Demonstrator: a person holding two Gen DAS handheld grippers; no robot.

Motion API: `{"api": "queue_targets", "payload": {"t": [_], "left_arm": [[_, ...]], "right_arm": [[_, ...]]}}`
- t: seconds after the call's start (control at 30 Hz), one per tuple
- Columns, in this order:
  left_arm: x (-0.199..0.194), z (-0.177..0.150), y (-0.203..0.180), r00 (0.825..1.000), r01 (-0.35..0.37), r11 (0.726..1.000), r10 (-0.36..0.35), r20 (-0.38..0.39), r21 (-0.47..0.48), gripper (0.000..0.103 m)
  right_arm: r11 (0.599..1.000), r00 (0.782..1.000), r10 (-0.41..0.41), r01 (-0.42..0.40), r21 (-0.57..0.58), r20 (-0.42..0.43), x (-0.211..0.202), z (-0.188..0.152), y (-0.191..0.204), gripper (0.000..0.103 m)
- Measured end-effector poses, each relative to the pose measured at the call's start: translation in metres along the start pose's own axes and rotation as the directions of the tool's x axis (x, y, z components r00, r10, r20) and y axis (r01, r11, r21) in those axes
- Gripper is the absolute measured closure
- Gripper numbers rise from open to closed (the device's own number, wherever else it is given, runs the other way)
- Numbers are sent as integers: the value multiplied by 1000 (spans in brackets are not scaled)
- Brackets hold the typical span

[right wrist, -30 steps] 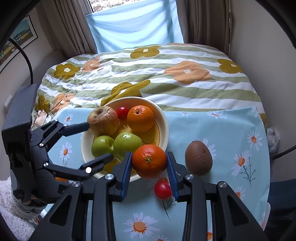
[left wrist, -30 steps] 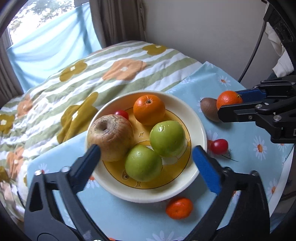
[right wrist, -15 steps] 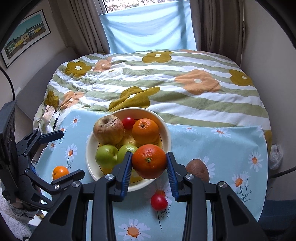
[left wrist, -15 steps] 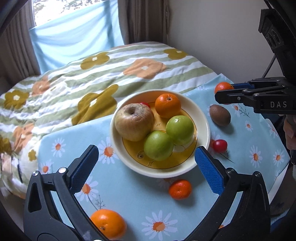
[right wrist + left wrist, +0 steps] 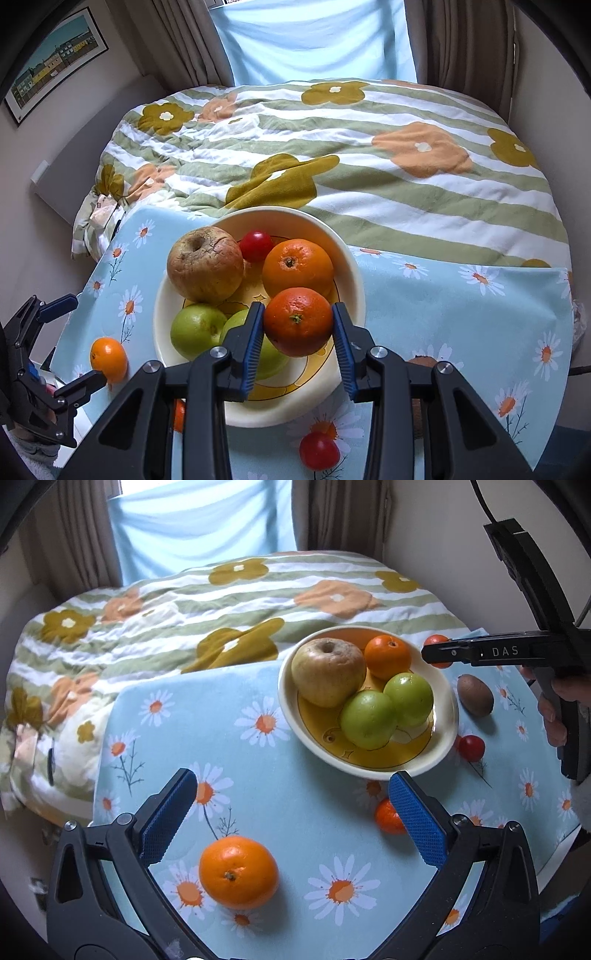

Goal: Organize fruits
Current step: 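Lower the green apple into the bowl and open the left tool while the right tool carries the mandarin, then lower the mandarin into the bowl and open the right tool, then move the left tool to the large orange on the cloth and grasp it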

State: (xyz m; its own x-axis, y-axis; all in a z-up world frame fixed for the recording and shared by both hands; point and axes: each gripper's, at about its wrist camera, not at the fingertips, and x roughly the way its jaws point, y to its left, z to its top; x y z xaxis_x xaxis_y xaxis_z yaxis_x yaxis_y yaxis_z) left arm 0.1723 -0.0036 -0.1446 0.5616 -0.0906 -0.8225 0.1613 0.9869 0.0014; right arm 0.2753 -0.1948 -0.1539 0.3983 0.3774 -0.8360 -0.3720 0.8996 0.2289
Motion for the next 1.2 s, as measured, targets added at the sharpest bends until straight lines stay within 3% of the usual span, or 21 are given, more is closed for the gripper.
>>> {"api": "queue_targets", "payload": {"t": [0.3,0.37,0.43,0.57,0.63,1.2], "left_arm": [[5,-11,1,1000,-21,999,20,-22,-47,0],[5,-12,0,999,-30,998,29,-24,-53,0],[3,-13,1,999,-37,997,36,-24,-63,0],[-3,-13,0,999,-45,996,44,-14,-81,0],[-9,-11,0,999,-48,995,48,-6,-89,0],[-86,-17,-11,989,-95,986,110,101,-140,0]], "right_arm": [[1000,1000,-3,3,25,-6,11,-1,-9,67],[999,1000,12,-12,32,10,9,-2,-10,37],[999,1000,19,-19,34,24,6,-1,-9,17],[999,998,8,-10,33,68,-8,-1,-7,13],[1000,996,3,-6,30,84,-16,-3,-7,0],[997,983,-44,54,-47,178,-116,-31,10,0]]}}
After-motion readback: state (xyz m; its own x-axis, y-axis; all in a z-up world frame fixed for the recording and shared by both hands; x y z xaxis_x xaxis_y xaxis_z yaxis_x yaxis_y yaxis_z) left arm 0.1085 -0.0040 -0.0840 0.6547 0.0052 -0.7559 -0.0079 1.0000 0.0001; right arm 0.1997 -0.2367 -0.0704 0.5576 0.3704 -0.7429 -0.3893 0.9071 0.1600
